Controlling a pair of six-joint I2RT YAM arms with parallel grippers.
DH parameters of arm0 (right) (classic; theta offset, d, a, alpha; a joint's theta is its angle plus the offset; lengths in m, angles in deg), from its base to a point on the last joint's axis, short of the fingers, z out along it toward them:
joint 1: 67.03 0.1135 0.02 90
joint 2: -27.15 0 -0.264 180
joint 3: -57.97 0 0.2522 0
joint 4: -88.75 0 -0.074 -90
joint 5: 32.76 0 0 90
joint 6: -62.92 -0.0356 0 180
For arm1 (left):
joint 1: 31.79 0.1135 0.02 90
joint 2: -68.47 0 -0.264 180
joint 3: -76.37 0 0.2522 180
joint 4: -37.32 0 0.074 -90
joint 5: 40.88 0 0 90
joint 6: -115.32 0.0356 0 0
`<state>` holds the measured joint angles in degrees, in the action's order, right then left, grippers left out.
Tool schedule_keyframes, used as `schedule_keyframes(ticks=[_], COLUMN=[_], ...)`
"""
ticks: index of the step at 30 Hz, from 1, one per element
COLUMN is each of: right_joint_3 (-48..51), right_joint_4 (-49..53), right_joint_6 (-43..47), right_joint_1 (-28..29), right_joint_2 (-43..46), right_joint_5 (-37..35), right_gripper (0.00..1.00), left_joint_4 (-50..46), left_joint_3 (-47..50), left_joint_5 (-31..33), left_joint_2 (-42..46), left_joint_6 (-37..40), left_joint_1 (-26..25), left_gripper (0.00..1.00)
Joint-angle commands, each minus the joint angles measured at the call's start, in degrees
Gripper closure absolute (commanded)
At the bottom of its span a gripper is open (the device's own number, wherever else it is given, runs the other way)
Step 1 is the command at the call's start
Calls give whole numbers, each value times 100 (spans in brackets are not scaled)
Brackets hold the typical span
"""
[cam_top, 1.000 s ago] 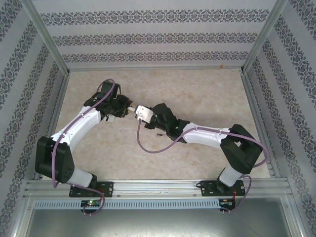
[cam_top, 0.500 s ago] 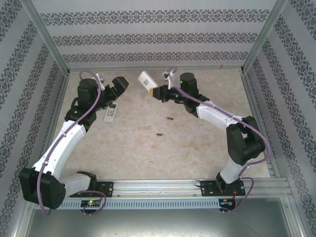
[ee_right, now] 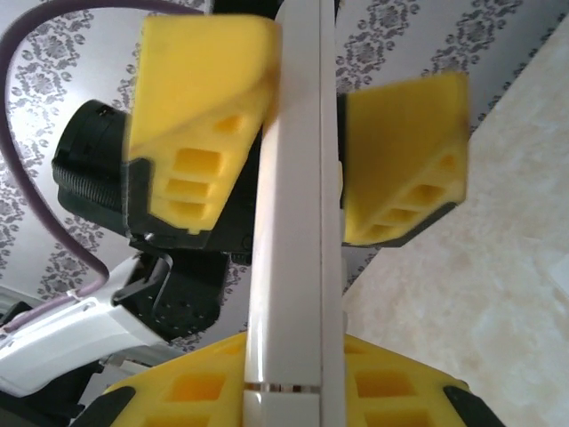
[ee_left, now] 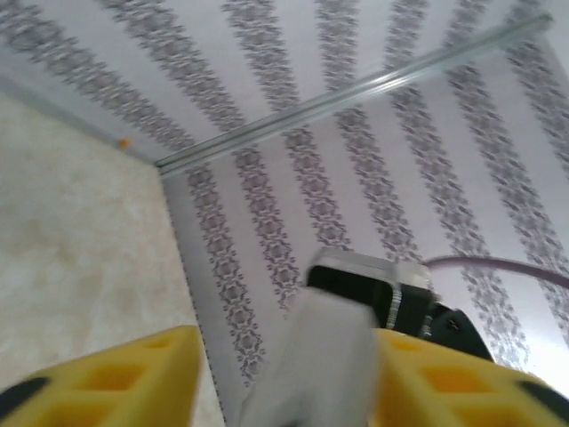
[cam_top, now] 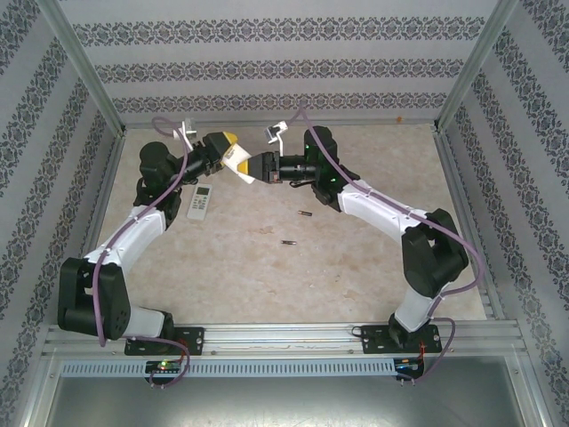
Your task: Load the batteries into the remote control
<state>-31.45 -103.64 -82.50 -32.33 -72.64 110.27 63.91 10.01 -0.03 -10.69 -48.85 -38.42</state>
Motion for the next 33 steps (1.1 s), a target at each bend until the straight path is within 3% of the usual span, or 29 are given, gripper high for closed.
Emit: schedule_keyframes(ticks=[1,4,8,10,14,16,19,21,22,29,33], right_joint_3=[-289,-327,-277,-89,355,417,617,841,956,1343,1497], right_joint_4=[-410,-379,-336,-218,-197,-206,-338,-369,-384,-611,-593], right_joint_6=[-289,-426,-601,-594,-560,-566,-672,-711,-741,-761,-751], right_joint_1=[58,57,63,54,197,314,413,398,388,391,289], right_joint_2=[-166,-208,-161,-3,176,116,47,63,85,165,281], right_joint_5=[21,-157,-263,-522,-1110,-1152,-1247,-1338,-1401,-1375,-1294], right_gripper=[84,78,59,59,74,75,72,60,60,73,58], left_joint_4=[1675,1707,1464,1141,890,874,570,435,405,392,218], left_joint_3=[106,267,378,382,323,248,104,31,8,63,68], left_joint_5=[-302,-285,-196,-28,273,339,436,483,501,566,608], left_joint_2=[83,231,404,494,653,680,744,793,796,763,764], left_joint_6=[-943,-907,-504,-154,133,124,274,313,297,236,376], left_joint_1=[13,15,27,22,23,30,39,57,58,59,92], left_gripper=[65,74,86,89,92,94,95,96,96,97,98])
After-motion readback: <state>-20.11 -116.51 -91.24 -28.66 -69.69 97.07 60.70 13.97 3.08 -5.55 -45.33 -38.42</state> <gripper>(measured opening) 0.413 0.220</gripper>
